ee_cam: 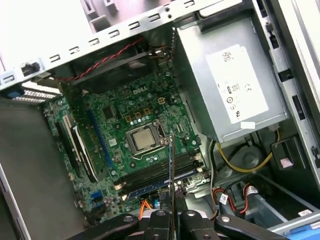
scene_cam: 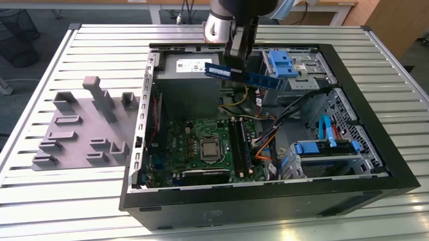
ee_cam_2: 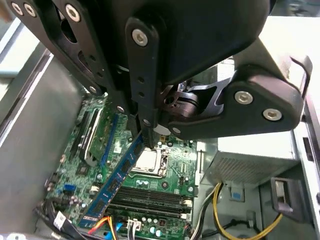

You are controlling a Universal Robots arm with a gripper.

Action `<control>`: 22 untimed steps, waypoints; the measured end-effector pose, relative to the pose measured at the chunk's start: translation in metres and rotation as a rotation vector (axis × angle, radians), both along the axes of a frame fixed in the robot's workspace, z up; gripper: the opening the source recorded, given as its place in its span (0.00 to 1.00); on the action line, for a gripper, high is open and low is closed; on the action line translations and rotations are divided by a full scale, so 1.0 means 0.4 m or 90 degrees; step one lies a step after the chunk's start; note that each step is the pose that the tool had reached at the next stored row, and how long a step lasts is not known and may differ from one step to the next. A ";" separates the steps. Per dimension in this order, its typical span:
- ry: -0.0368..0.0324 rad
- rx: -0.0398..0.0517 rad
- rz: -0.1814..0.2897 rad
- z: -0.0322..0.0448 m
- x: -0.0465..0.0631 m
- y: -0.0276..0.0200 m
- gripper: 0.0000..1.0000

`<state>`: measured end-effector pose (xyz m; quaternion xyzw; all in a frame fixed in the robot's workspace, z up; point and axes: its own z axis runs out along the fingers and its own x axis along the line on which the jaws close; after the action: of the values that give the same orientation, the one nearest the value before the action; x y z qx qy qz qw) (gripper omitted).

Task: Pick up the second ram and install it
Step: 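Insert the second ram into the second slot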

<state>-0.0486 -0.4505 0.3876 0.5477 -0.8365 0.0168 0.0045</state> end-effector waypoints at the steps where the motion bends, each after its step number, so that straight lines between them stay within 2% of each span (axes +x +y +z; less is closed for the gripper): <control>1: 0.0000 0.0000 -0.012 -0.001 0.000 0.000 0.14; 22: 0.0000 0.0000 -0.240 -0.010 0.000 0.001 0.14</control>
<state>-0.0486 -0.4500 0.3835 0.3810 -0.9244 0.0156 0.0076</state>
